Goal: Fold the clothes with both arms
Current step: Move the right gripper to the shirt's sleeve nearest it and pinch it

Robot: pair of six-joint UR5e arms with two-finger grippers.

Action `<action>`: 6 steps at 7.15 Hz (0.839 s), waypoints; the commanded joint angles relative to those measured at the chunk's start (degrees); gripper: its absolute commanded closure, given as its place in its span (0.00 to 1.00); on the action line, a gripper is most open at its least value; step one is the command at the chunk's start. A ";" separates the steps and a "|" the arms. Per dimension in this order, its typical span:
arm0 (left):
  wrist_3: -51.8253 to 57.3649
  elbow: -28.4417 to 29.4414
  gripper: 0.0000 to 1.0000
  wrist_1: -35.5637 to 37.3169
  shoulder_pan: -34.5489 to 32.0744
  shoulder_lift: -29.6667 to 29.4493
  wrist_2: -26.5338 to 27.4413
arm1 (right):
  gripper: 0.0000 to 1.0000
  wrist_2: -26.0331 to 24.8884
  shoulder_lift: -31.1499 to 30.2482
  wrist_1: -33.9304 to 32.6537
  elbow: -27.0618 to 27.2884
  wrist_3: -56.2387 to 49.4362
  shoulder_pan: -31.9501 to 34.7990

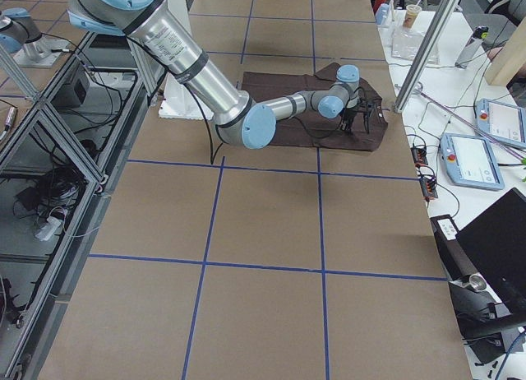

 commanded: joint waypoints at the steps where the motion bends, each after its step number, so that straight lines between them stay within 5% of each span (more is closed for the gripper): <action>1: -0.07 -0.13 0.00 0.00 0.00 -0.03 0.00 | 0.92 -0.69 0.47 0.19 -0.53 0.25 -0.57; 2: -0.50 -0.14 0.00 0.00 0.00 -0.03 -0.26 | 0.01 -1.21 0.55 0.20 -0.53 0.25 -0.66; 3: -0.42 0.21 0.00 -0.17 0.09 -0.12 -4.27 | 0.00 -1.22 0.64 0.28 -0.53 0.25 -0.75; 5: -3.38 0.48 0.00 -13.02 7.07 -0.12 -6.59 | 0.00 -0.87 1.87 0.20 0.08 0.08 -1.19; 6: -17.94 0.05 0.00 -17.53 12.25 -2.47 -6.51 | 0.00 -0.52 0.57 0.02 3.83 0.08 -1.19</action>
